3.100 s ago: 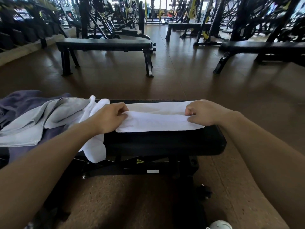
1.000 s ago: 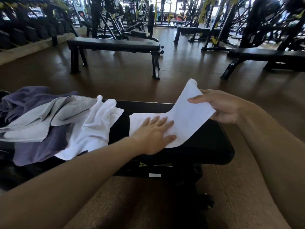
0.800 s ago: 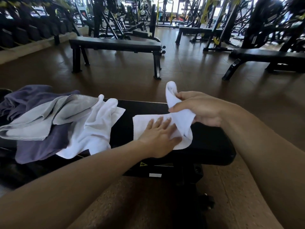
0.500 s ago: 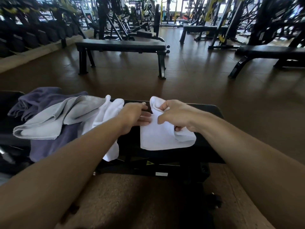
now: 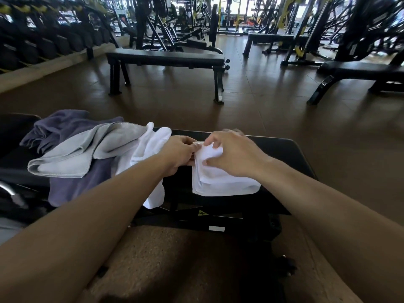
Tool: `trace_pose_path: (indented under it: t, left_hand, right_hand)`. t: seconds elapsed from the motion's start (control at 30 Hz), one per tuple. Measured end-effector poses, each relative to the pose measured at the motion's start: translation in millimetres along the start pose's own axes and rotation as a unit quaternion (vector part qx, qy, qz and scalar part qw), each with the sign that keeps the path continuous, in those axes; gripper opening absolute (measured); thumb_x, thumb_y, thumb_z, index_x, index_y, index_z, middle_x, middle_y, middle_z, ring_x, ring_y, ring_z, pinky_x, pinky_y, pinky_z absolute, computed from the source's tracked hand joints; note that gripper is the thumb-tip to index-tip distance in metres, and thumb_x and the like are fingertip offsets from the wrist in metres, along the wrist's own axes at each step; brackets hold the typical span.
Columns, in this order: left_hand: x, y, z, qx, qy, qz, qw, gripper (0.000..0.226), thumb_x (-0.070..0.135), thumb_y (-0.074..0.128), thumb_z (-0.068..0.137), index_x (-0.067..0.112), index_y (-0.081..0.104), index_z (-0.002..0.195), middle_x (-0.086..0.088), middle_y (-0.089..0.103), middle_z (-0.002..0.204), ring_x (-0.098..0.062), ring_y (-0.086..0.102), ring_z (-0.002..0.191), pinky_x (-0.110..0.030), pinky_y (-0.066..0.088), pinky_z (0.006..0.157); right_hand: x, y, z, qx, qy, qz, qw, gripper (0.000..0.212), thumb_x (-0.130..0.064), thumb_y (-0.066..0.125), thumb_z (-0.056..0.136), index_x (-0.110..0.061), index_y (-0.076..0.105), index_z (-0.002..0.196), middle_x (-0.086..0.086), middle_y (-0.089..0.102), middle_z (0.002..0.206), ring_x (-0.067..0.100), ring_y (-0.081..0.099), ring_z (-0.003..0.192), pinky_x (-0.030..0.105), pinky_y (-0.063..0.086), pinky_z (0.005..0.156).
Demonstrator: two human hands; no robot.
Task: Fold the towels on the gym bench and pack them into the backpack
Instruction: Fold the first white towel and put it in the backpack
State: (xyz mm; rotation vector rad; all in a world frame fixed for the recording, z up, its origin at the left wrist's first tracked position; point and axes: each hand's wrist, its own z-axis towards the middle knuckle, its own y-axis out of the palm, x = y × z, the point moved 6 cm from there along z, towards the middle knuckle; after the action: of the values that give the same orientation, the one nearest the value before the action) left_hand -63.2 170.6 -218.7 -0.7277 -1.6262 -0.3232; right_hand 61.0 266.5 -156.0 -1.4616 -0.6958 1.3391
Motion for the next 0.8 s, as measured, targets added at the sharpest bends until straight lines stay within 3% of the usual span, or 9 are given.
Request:
trace_pose_path:
  t: [0.1,0.17,0.27,0.37,0.5,0.57,0.67,0.73,0.8]
  left_hand:
    - [-0.4,-0.7,3.0,0.016,-0.006,0.016,1.000,0.015,0.017,0.064,0.100,0.006,0.068,0.109,-0.011,0.073,0.106,-0.020,0.073,0.091,-0.023,0.060,0.061]
    - [-0.9,-2.1,5.9,0.035,-0.008,0.044,0.998,0.009,0.017,0.064,0.100,0.011,0.069,0.104,-0.008,0.072,0.104,-0.020,0.072,0.091,-0.025,0.061,0.063]
    - [-5.3,-5.2,13.1,0.069,-0.005,0.090,0.994,0.006,0.021,0.067,0.097,0.018,0.072,0.099,-0.005,0.073,0.101,-0.021,0.071,0.093,-0.037,0.063,0.082]
    - [-5.2,-7.3,13.4,0.100,0.018,0.131,0.986,0.006,0.024,0.070,0.089,0.025,0.071,0.095,-0.001,0.073,0.095,-0.018,0.071,0.092,-0.041,0.061,0.086]
    - [3.0,-5.5,7.9,0.108,0.083,0.251,0.958,0.010,0.023,0.069,0.092,0.026,0.069,0.101,0.008,0.069,0.097,-0.006,0.063,0.089,-0.018,0.048,0.073]
    - [2.9,-2.7,5.6,0.090,0.089,0.281,0.951,0.008,0.023,0.065,0.096,0.026,0.069,0.102,0.007,0.069,0.098,-0.008,0.063,0.092,-0.017,0.045,0.070]
    - [5.0,-2.7,3.1,0.079,0.093,0.326,0.937,0.012,0.026,0.063,0.099,0.023,0.071,0.107,0.007,0.068,0.098,-0.011,0.062,0.093,-0.022,0.043,0.076]
    - [5.2,-5.1,2.9,0.077,0.091,0.347,0.930,0.013,0.029,0.063,0.099,0.022,0.071,0.106,0.006,0.067,0.097,-0.010,0.060,0.090,-0.023,0.042,0.078]
    - [4.6,-5.7,3.4,0.072,0.085,0.358,0.927,0.012,0.029,0.063,0.099,0.022,0.071,0.103,0.005,0.068,0.097,-0.011,0.061,0.090,-0.025,0.045,0.077]
  right_hand:
    - [7.6,20.5,-7.4,-0.081,-0.019,-0.105,0.991,0.099,-0.072,0.071,0.073,-0.037,0.029,0.155,-0.003,0.030,0.159,0.023,0.018,0.149,0.041,0.019,0.121]
    - [17.8,40.2,-10.3,-0.130,0.011,-0.092,0.987,0.114,-0.083,0.060,0.073,-0.029,0.011,0.161,-0.004,0.009,0.169,0.022,0.000,0.156,0.043,0.005,0.126]
    - [22.3,60.0,-13.3,-0.137,0.016,-0.107,0.985,0.119,-0.094,0.041,0.072,-0.028,-0.001,0.162,-0.005,-0.004,0.170,0.020,-0.012,0.156,0.045,-0.006,0.126]
    - [19.8,67.8,-14.0,-0.117,0.008,-0.133,0.984,0.114,-0.096,0.029,0.074,-0.031,-0.006,0.161,0.000,-0.007,0.170,0.024,-0.013,0.156,0.048,-0.008,0.125]
    - [17.3,65.8,-14.9,-0.140,0.004,-0.120,0.983,0.107,-0.094,0.029,0.077,-0.036,-0.004,0.160,-0.001,-0.006,0.170,0.023,-0.014,0.156,0.046,-0.010,0.125]
    - [17.5,52.6,-15.4,-0.145,0.004,0.002,0.989,0.086,-0.083,0.041,0.085,-0.040,0.024,0.157,-0.012,0.018,0.165,0.011,-0.001,0.154,0.034,-0.003,0.125]
    - [46.8,9.3,-4.8,0.003,0.062,0.128,0.990,0.040,-0.056,0.064,0.091,-0.031,0.067,0.122,-0.014,0.057,0.133,0.010,0.046,0.133,0.028,0.038,0.107]
    - [75.3,-9.8,-2.1,0.017,0.148,0.036,0.988,0.045,-0.061,0.071,0.081,-0.021,0.070,0.102,-0.003,0.068,0.110,0.020,0.064,0.107,0.035,0.052,0.089]
    - [92.0,-2.6,-10.6,-0.114,0.229,0.011,0.967,0.065,-0.074,0.071,0.072,-0.014,0.071,0.097,0.004,0.073,0.097,0.023,0.069,0.087,0.035,0.058,0.076]
